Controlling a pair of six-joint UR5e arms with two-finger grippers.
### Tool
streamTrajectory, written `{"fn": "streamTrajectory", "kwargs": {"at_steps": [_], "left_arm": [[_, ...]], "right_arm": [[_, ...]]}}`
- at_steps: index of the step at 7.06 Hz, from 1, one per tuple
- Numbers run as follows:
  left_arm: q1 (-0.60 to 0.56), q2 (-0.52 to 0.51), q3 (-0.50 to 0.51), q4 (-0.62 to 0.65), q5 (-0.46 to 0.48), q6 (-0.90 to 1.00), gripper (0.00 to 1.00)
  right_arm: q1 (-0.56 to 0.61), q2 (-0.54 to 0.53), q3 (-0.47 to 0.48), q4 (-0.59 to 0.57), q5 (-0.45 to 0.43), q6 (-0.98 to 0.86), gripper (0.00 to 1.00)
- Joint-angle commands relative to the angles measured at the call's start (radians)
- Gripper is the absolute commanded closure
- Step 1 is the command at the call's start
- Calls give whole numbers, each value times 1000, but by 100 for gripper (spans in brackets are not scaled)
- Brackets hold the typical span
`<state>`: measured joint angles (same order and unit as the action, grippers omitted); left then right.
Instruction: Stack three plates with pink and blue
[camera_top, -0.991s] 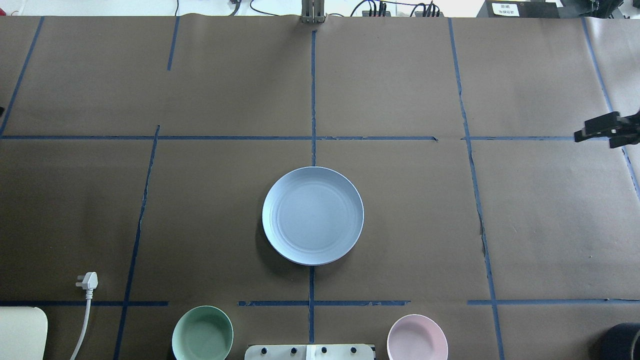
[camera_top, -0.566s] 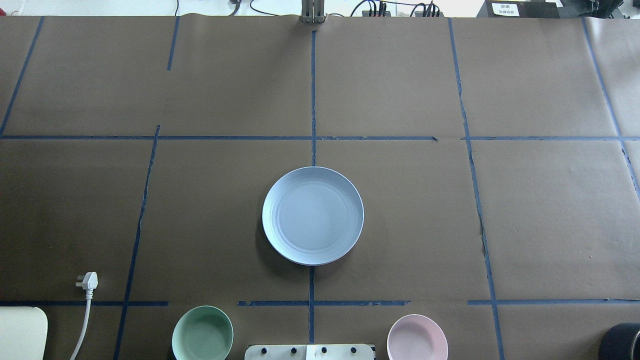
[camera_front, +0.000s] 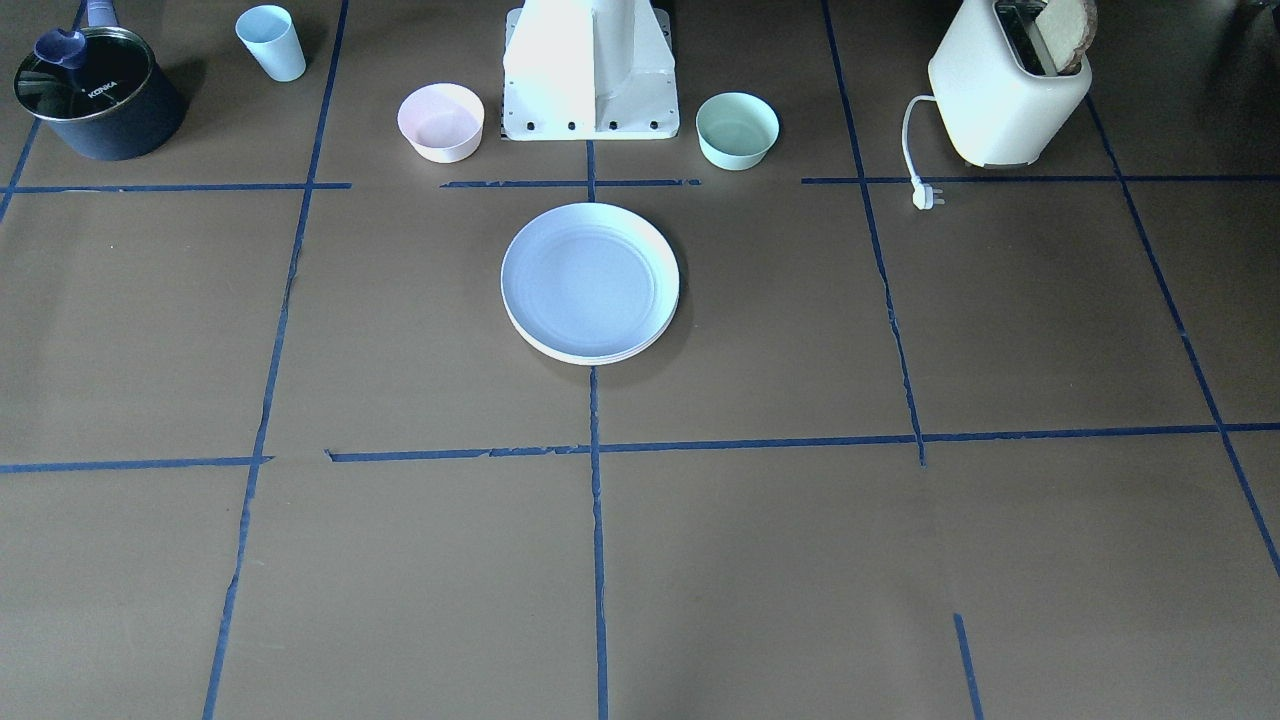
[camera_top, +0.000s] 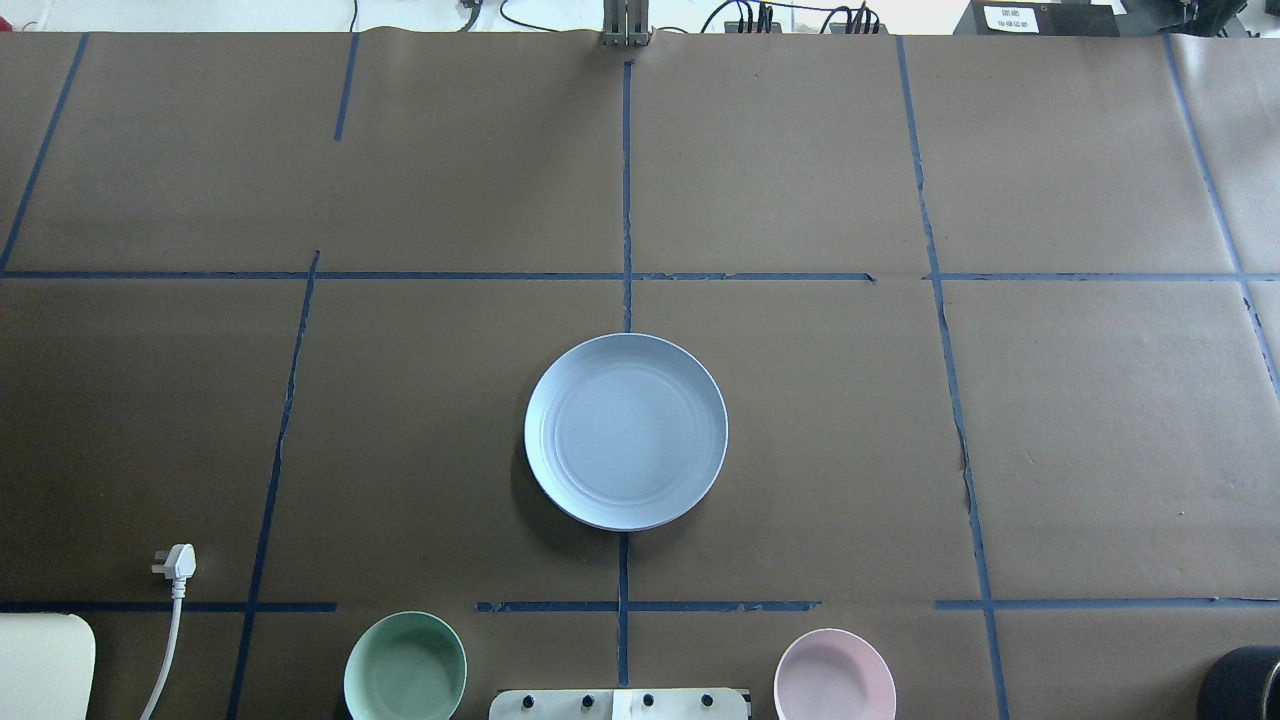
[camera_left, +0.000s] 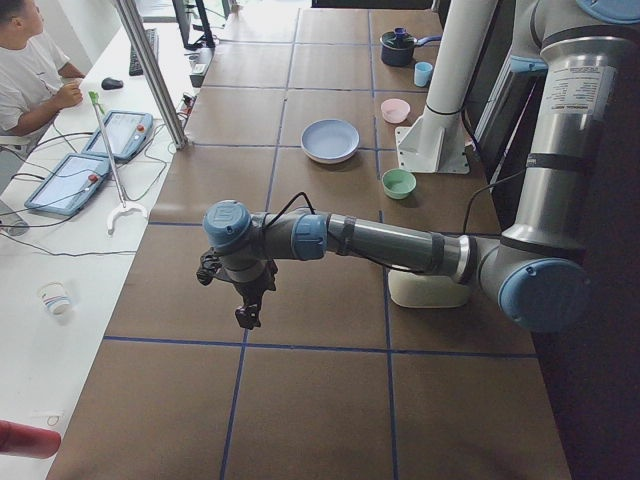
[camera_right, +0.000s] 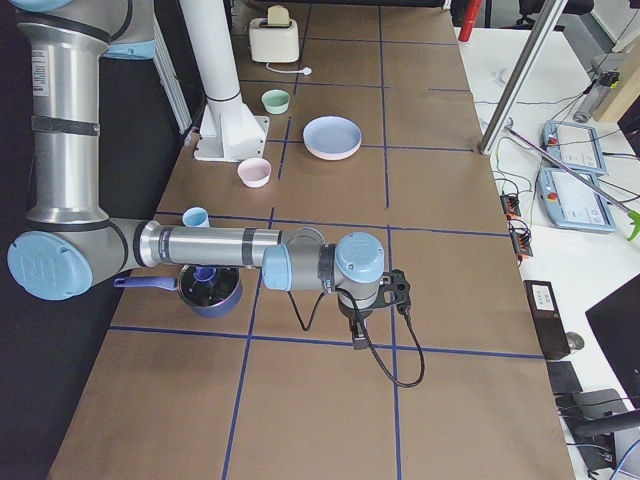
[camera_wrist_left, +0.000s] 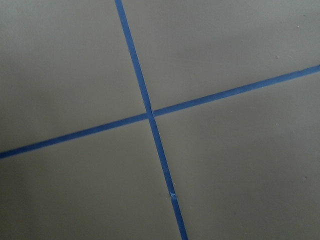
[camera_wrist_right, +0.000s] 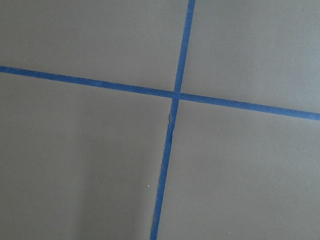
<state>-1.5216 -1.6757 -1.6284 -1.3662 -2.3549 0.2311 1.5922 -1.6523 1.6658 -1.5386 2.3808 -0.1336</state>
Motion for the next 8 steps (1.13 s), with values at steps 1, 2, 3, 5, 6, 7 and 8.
{"fn": "streamTrajectory", "kwargs": {"at_steps": [1,2,3,5,6,7,8], "left_arm": [[-2,2,7,13,-12,-6,0],[-3,5,15,15,-14,-9,0],[-2,5,21,13,-15,-10,0],[-3,54,41,-30,-20,-3,0],[-6,104,32,-45,-24,-1,0],[-6,115,30,-50,-49,-12,0],[-6,117,41,-50,-58,-13,0]], "right_arm": [[-24,-30,9,-11,1,-58,0],[-35,-29,15,-55,4,-92,0],[-35,-38,17,-64,6,-92,0],[-37,-44,11,-58,5,-92,0],[-37,-46,14,-55,8,-92,0],[-37,-46,9,-52,8,-90,0],[-37,-46,9,-52,8,-86,0]]}}
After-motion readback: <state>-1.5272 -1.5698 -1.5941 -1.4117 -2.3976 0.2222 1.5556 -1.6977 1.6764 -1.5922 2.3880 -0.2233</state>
